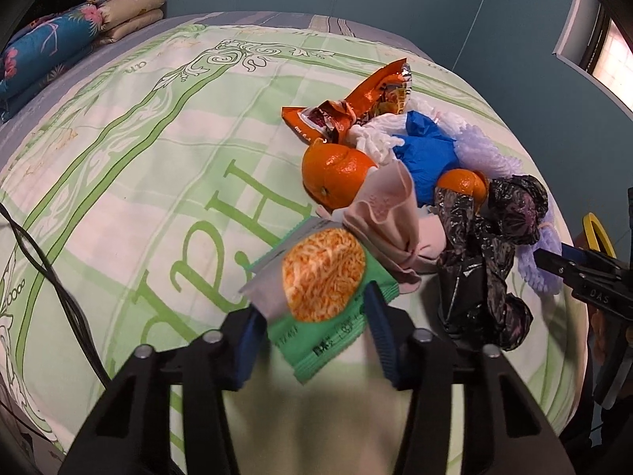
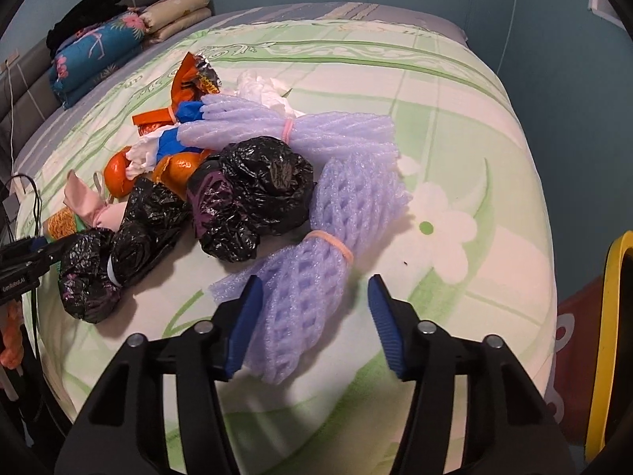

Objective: Collect trash
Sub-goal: 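Grasp the lavender foam net with the right tool while the left tool grasps the green snack packet, then carry the foam net and snack packet over the yellow-rimmed bin with both tools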

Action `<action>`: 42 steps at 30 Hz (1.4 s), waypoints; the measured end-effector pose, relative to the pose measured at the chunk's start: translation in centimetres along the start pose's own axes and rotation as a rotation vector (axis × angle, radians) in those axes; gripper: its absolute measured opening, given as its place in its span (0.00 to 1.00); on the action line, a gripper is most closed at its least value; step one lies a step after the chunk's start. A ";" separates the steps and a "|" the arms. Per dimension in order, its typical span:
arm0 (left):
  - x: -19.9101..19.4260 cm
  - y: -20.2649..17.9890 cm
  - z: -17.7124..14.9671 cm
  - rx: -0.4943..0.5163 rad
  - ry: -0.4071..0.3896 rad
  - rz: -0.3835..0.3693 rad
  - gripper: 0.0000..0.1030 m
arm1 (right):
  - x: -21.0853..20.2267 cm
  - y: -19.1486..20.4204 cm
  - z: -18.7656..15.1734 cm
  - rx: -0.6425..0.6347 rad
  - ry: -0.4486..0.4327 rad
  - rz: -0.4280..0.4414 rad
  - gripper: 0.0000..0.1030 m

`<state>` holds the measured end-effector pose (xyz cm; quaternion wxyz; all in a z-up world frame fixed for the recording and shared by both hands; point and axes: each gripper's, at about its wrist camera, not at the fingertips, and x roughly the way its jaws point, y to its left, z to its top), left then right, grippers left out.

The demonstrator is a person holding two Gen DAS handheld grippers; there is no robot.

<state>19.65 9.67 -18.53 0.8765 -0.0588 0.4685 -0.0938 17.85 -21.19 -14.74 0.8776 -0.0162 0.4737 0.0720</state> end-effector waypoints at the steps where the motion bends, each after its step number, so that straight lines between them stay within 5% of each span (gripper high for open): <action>1: -0.2 0.2 0.0 -0.008 -0.003 -0.003 0.33 | -0.1 0.0 0.0 0.006 0.001 0.003 0.40; 6: -1.1 1.3 0.3 -0.058 -0.011 -0.039 0.16 | -0.6 -0.5 0.0 0.038 -0.002 0.042 0.21; 14: -3.0 0.8 0.2 -0.055 -0.060 -0.029 0.01 | -4.0 -1.1 -0.4 0.053 -0.100 0.029 0.18; 31: -9.5 0.5 0.4 -0.075 -0.172 -0.052 0.01 | -13.1 -3.3 -1.9 0.064 -0.261 0.074 0.18; 42: -12.4 -5.1 2.6 0.010 -0.225 -0.117 0.01 | -18.3 -6.6 -4.0 0.087 -0.359 0.037 0.18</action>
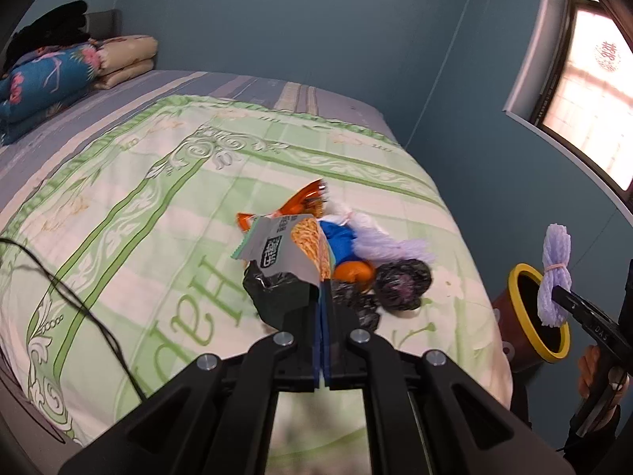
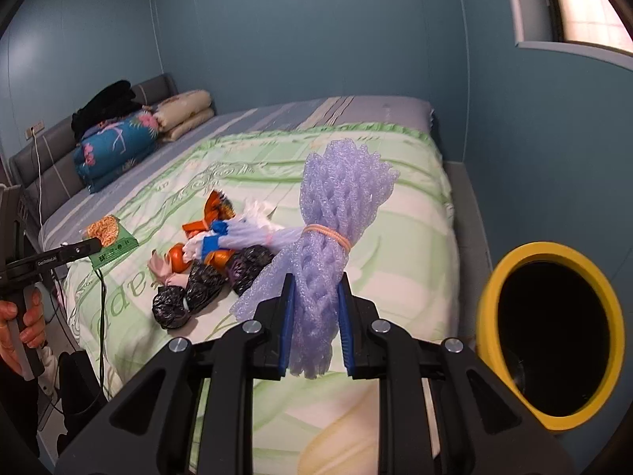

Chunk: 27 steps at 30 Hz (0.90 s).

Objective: Collect trash
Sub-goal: 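Carry the foam net and snack packet over the yellow-rimmed bin with both tools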

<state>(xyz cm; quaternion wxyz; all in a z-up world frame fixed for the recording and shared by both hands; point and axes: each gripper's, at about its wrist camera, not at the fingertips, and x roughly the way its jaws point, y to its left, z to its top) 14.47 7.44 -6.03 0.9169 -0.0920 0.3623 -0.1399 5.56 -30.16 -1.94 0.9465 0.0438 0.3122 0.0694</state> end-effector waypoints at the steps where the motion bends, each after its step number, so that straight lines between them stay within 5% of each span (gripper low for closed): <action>1: 0.1 -0.5 0.2 0.008 -0.002 -0.007 0.01 | -0.4 -0.4 0.0 0.006 -0.009 -0.007 0.18; 27: 7.6 -22.5 4.6 0.268 0.053 -0.350 0.01 | -7.6 -14.1 -0.3 0.168 -0.104 -0.317 0.18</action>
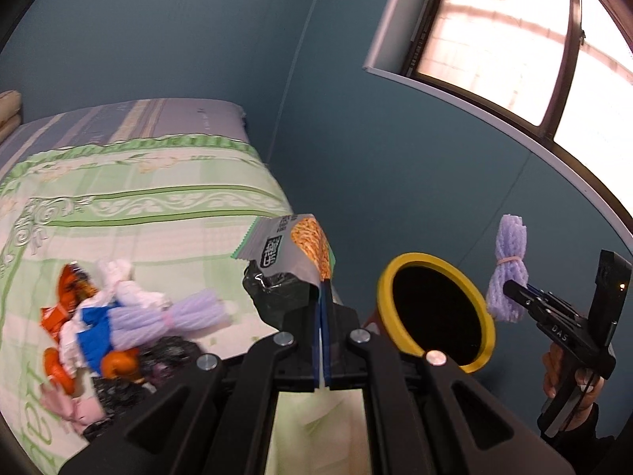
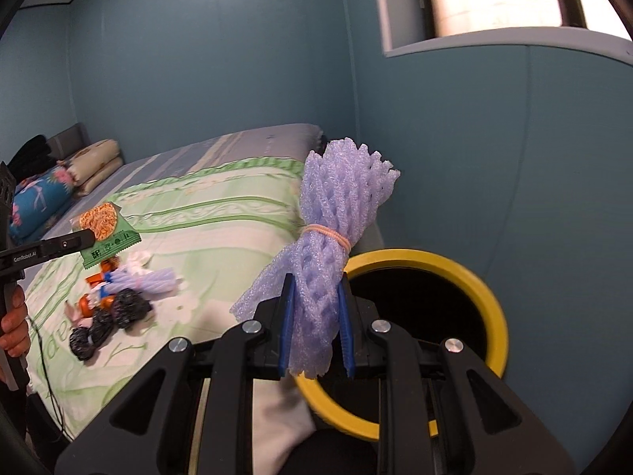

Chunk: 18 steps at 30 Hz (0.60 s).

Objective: Collect trash
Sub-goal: 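Carry the foam net and snack packet over the yellow-rimmed bin with both tools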

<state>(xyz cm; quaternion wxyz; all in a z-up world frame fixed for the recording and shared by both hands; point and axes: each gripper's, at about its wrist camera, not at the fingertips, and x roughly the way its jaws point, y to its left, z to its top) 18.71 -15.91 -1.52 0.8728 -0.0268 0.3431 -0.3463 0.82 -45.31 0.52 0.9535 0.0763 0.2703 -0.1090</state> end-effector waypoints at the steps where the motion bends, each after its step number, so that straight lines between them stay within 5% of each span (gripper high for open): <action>1: 0.8 -0.7 0.2 0.011 0.007 -0.017 0.01 | 0.0 -0.4 0.0 0.005 0.000 -0.010 0.18; 18: 11.9 -10.0 0.4 0.091 0.150 -0.195 0.00 | 3.1 -6.5 -1.1 0.079 0.062 -0.128 0.19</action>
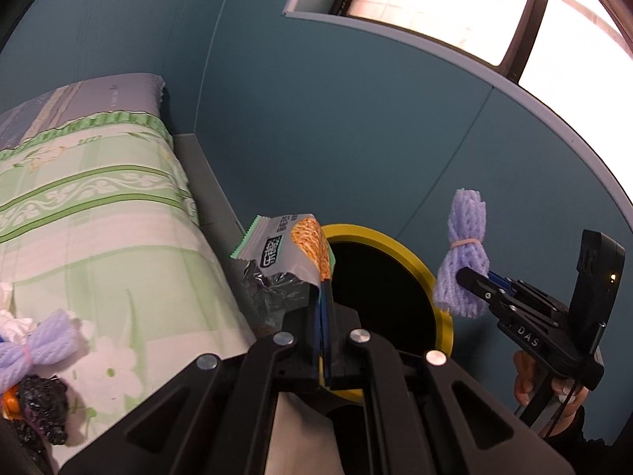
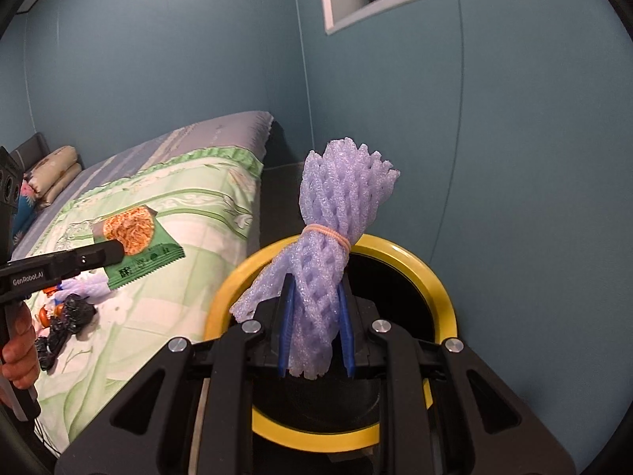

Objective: Collect trash
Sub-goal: 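Carry the foam net and snack packet over the yellow-rimmed bin with both tools, then open the left tool to drop the packet while the right tool releases the net into the bin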

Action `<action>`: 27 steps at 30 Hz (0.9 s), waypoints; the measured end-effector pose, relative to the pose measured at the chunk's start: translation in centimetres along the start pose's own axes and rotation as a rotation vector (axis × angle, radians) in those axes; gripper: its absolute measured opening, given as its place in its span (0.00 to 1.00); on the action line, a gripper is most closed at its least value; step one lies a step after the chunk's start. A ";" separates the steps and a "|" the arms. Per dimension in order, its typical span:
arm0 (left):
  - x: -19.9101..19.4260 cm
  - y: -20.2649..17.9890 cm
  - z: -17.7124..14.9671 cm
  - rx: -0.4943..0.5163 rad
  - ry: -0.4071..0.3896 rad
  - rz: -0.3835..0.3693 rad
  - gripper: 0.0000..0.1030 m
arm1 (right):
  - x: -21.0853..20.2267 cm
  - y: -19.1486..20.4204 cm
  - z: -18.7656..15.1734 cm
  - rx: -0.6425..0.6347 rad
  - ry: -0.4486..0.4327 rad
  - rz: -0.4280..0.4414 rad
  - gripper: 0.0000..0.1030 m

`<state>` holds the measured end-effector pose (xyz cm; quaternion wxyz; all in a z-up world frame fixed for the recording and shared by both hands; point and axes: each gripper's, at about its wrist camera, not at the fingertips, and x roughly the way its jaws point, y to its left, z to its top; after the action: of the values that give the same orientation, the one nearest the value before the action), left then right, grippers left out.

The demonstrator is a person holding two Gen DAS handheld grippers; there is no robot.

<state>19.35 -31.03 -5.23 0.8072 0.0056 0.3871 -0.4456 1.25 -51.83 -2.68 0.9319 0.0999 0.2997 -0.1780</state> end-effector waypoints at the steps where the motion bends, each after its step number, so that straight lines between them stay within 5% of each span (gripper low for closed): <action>1: 0.6 -0.4 0.0 0.002 0.009 -0.008 0.00 | 0.3 -0.3 -0.1 0.006 0.008 -0.004 0.19; 24: 9.4 -3.6 -0.4 0.024 0.140 -0.066 0.01 | 2.9 -3.6 -2.0 0.056 0.092 -0.027 0.20; 27: 9.6 -3.5 -0.3 0.010 0.142 -0.065 0.10 | 3.3 -4.0 -2.1 0.055 0.096 -0.045 0.24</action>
<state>19.49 -39.87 -10.29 0.7627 0.0284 0.4411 -0.4722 1.05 -55.75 -6.65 0.9092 0.1272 0.3411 -0.2020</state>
